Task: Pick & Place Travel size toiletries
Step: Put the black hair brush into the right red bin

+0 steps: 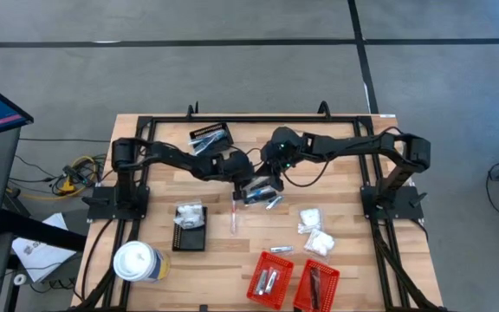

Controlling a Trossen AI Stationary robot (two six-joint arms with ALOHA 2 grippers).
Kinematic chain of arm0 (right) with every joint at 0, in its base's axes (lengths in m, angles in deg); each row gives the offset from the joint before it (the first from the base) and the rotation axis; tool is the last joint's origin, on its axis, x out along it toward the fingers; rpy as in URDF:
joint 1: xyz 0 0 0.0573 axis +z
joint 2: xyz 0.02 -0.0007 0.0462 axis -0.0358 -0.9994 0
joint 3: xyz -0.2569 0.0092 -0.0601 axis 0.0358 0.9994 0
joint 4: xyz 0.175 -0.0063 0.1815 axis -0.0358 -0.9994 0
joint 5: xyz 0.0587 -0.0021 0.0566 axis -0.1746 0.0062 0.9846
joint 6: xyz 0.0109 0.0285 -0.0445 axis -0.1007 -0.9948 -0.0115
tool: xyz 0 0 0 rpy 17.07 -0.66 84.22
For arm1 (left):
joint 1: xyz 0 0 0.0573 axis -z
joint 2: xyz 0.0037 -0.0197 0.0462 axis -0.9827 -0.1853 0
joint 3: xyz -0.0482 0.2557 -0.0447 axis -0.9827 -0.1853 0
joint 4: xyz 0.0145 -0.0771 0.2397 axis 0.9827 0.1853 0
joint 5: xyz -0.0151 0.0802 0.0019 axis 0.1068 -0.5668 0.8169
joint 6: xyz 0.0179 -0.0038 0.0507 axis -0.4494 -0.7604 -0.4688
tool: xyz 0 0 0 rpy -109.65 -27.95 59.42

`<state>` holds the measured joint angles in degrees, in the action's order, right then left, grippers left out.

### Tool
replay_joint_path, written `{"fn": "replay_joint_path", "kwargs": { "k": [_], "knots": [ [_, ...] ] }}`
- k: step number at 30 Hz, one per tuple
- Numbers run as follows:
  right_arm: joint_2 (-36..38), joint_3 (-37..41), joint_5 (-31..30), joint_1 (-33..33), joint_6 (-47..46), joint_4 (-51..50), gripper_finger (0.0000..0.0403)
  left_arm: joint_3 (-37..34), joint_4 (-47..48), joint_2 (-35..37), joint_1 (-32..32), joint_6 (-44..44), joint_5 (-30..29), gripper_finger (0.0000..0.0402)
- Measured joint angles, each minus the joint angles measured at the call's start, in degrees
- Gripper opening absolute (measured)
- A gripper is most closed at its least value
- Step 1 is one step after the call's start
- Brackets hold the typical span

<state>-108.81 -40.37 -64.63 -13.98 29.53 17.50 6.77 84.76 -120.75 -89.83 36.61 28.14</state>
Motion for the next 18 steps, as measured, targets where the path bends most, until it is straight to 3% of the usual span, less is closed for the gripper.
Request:
{"fn": "replay_joint_path", "kwargs": {
  "k": [8,18],
  "knots": [
    [-0.21,-0.02,-0.27,-0.22,-0.96,1.08,0.0001,-8.39,0.69,10.27,1.94,2.2,-0.35,0.0001],
    [-0.29,0.02,-1.25,0.69,-2.49,4.86,0.0001,-12.72,-4.52,14.31,1.86,1.55,-4.04,0.0001]
  ]
}}
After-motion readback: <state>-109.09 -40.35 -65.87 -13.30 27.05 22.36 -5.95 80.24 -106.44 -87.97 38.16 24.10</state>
